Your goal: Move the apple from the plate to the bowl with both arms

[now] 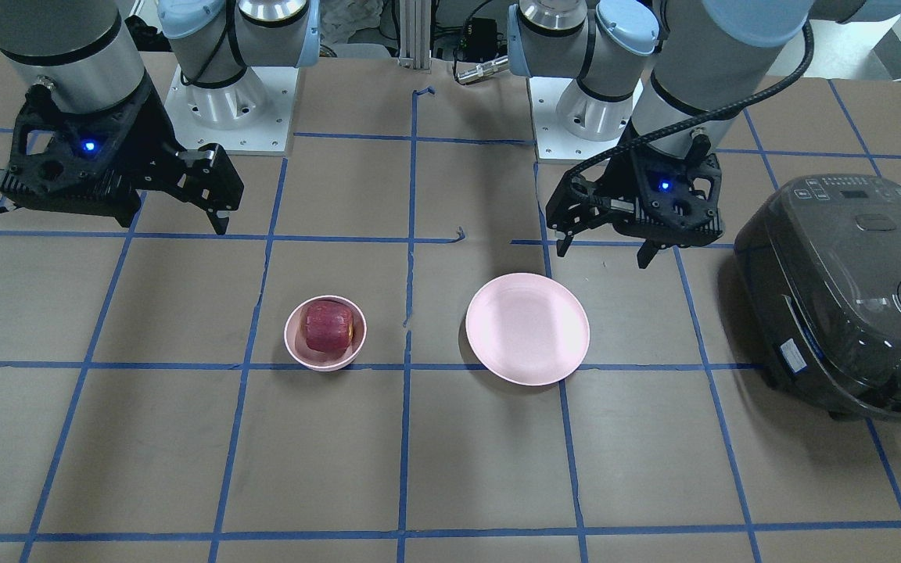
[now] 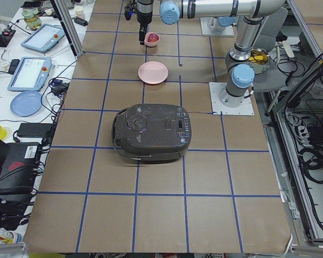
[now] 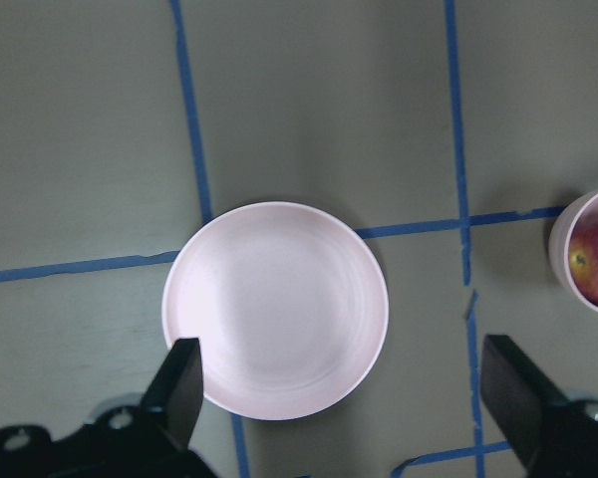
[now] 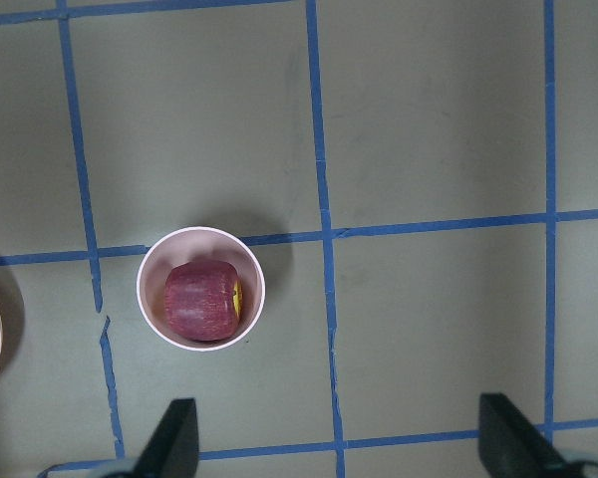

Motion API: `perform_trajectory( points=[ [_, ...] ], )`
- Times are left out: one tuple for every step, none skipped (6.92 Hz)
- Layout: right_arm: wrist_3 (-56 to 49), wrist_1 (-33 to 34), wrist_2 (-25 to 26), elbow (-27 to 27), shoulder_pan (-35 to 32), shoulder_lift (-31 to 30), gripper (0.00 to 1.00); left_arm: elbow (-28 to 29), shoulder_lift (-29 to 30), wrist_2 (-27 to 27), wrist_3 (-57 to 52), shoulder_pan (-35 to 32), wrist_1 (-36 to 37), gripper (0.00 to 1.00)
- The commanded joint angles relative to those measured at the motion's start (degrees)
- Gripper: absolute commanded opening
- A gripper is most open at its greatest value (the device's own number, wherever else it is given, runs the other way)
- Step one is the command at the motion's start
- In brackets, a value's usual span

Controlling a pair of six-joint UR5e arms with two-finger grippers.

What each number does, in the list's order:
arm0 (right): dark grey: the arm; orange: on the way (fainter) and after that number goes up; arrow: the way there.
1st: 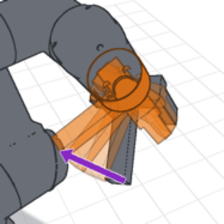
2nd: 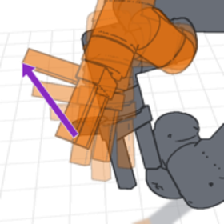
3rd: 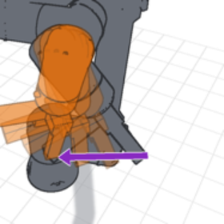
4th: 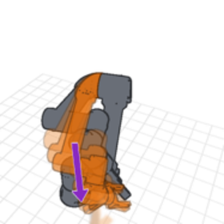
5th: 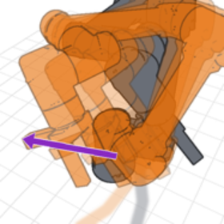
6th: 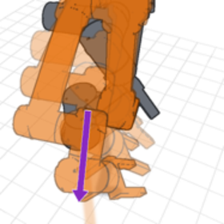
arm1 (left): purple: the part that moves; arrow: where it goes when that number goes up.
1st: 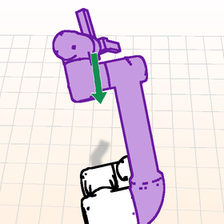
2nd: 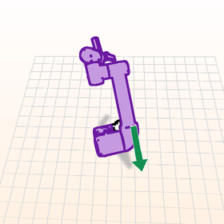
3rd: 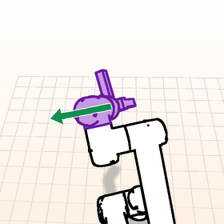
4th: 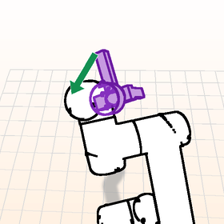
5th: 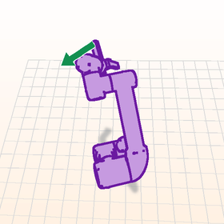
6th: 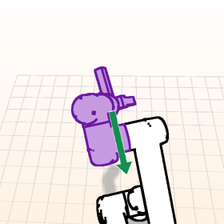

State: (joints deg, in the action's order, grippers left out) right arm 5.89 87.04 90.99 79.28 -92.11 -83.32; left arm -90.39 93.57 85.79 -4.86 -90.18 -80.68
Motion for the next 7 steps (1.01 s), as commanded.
perform_trajectory(
  points=[
    [0.0,0.15,-0.02,0.0,0.0,0.0,1.0,2.76,-0.06,0.34,-0.5,1.32,-4.46,1.0],
    [0.0,0.15,-0.02,0.0,0.0,0.0,1.0,2.42,-0.14,0.25,-0.5,1.24,-4.48,1.0],
    [0.0,0.24,-0.02,0.0,0.0,0.0,1.0,2.76,-0.14,0.08,-0.5,1.5,-4.4,1.0],
    [0.0,0.24,-0.11,0.0,0.0,0.08,1.0,2.33,-0.23,0.08,-0.5,1.24,-4.48,1.0],
    [0.0,0.24,-0.11,0.0,-0.09,0.09,1.0,2.24,-0.23,-0.27,-0.5,1.41,-4.4,1.0],
    [0.0,0.24,-0.11,-0.09,-0.09,0.09,1.0,2.24,-0.14,-0.19,-0.5,1.15,-4.4,1.0],
    [0.0,0.24,-0.11,-0.09,-0.09,0.17,1.0,2.24,-0.23,-0.19,-0.5,1.15,-4.4,1.0]
  ],
)
